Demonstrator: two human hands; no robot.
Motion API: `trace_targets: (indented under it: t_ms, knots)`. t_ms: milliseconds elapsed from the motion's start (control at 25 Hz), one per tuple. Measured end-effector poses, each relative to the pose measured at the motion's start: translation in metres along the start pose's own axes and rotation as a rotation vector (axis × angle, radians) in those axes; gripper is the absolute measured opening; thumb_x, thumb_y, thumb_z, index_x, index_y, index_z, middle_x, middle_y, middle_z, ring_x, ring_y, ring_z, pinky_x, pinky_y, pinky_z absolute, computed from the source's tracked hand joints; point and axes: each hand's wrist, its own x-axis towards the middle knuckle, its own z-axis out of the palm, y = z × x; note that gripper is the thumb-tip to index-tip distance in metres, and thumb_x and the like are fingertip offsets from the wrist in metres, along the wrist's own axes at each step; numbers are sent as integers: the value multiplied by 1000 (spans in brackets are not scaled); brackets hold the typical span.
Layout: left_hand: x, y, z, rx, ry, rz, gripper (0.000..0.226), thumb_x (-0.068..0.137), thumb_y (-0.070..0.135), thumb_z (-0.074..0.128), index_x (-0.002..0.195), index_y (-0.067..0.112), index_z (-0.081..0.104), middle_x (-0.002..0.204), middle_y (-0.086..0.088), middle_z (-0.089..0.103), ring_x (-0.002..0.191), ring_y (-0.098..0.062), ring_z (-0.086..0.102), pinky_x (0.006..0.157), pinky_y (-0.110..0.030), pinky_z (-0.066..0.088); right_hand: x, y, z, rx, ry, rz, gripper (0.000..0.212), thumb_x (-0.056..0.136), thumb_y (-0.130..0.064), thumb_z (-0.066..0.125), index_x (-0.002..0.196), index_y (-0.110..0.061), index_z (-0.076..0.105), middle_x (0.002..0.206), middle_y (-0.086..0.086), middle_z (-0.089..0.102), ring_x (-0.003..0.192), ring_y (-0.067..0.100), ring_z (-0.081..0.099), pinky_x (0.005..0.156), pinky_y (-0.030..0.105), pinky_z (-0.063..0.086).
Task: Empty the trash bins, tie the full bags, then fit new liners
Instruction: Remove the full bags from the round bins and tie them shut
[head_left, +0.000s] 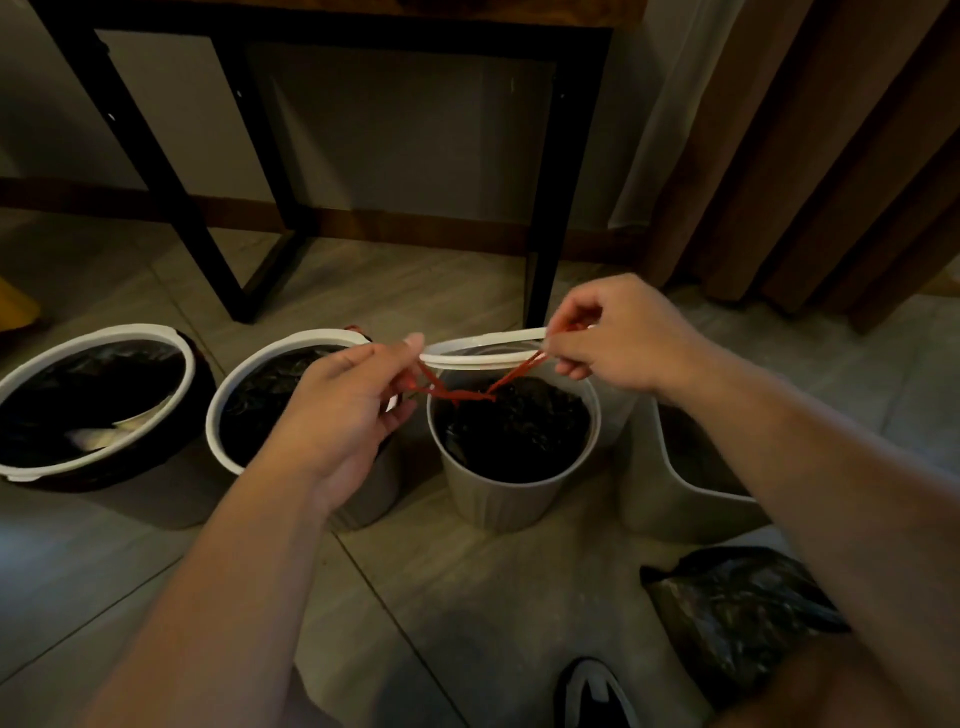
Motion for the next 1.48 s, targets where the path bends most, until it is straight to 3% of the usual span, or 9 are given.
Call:
trace_targets:
  t_ms: [200,480,600,720,880,1040,1120,1280,1480]
  knots:
    - [4,-9,16,-336,-8,34,27,82,35,76,100,17,69,130,-5,75,122,-17,71,98,-36,51,-6,14,-23,112,77,124,12,90,0,78,92,-11,76,88,11,78,78,18,79,74,33,67]
    - [3,-16,28,-436,-58,183,19,86,17,72,104,12,75,109,-8,77,116,-28,73,93,-36,60,-8,17,-43,-317,-129,58,26,88,-10,81,92,-35,76,97,-12,72,91,6,67,75,23,52]
    - [5,-22,39,-450,-91,174,23,86,16,73,108,13,80,96,-8,75,91,-28,74,90,-38,62,-9,14,-42,-516,-226,63,18,90,-15,79,89,-33,78,90,-14,71,87,4,65,66,21,43]
    - [10,-32,51,-104,-133,220,40,87,10,75,120,33,77,85,-3,70,72,-18,65,79,-34,57,-9,6,-39,-467,-220,54,16,94,-14,74,87,-28,77,82,-6,76,80,9,72,67,25,54]
    - [24,-38,64,452,-329,293,65,91,0,77,143,34,59,97,-3,72,88,-21,67,87,-32,54,-16,-11,-29,-148,-195,-28,13,98,-10,70,97,-23,73,79,-1,79,74,11,79,69,30,65]
    - [32,-32,72,735,-377,376,13,106,30,61,103,34,73,79,21,72,74,2,65,72,-24,51,-21,-22,-20,67,-239,-201,14,91,-9,78,95,-23,80,89,-3,81,85,14,79,77,31,65]
    - [35,-31,71,675,-304,261,29,109,34,53,87,25,71,64,18,60,62,-2,52,70,-32,45,-17,-19,-14,178,-182,-220,17,92,-8,78,98,-23,79,93,0,80,90,15,79,79,32,65]
    - [36,-23,60,488,-209,120,68,80,53,59,101,-11,68,76,-7,58,69,-15,52,65,-28,43,-6,-3,4,-82,-69,-211,27,92,-19,77,102,-43,73,102,-16,73,100,3,69,94,36,60]
    - [40,-20,51,474,-196,124,48,95,36,57,90,-12,65,72,-10,54,67,-18,47,64,-31,40,-2,8,21,-67,-83,-243,18,88,-28,83,98,-41,76,94,-20,74,93,-8,68,86,24,58]
